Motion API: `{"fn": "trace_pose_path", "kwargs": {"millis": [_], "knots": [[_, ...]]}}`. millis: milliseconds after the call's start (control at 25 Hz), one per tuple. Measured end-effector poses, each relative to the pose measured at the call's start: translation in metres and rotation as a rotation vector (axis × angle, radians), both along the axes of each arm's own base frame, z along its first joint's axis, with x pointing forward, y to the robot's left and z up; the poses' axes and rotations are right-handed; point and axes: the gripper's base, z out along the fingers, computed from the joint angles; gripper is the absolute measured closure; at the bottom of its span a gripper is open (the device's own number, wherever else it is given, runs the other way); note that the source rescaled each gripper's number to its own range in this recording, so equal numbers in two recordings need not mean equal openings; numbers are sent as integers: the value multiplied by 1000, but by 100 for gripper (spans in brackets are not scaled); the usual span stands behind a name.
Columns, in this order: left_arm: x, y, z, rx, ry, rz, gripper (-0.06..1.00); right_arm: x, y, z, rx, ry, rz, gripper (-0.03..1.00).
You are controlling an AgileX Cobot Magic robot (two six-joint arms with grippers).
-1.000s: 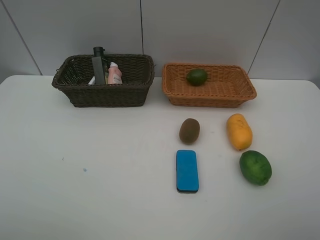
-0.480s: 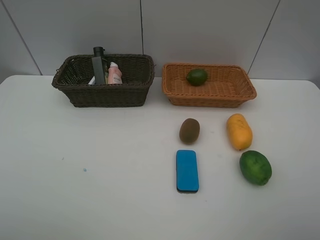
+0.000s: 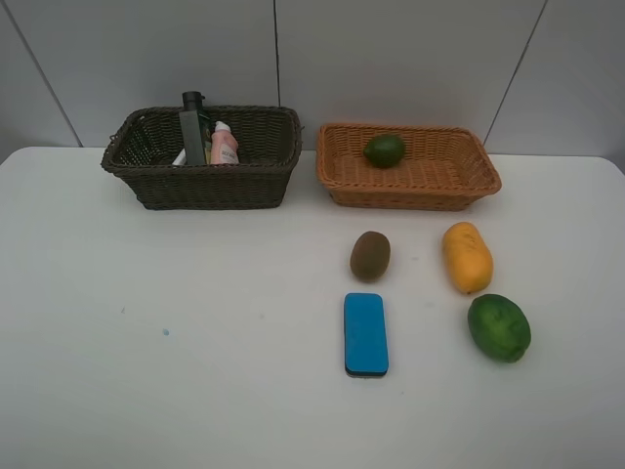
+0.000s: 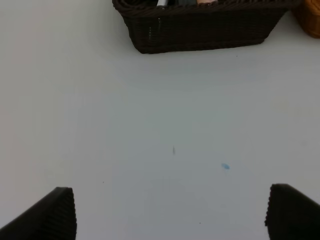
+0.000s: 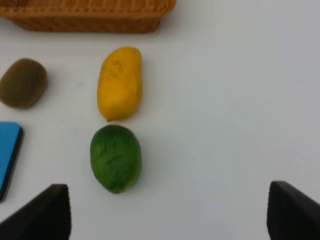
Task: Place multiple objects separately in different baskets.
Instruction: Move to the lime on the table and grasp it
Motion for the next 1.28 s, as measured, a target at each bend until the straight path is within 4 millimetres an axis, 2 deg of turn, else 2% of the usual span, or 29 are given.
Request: {"fn": "trace_pose_path", "kwargs": {"millis": [160,320,560,840,1160,1280], "knots": [[0,0,0,0,0,0,1,32,1,8,29,165,8,-3],[0,0,0,0,0,0,1,72,1,6,51,337,11,-3],[0,0,0,0,0,0,1,124,6,-18,58,551,42,-3],[0,0,0,0,0,0,1,158,33,-43,59,601,98,-3],[0,0,0,0,0,0,1,188,42,-80,43,702,94,-3],[0,0,0,0,0,0,1,198,51,-97,28,734,119,-3]]}}
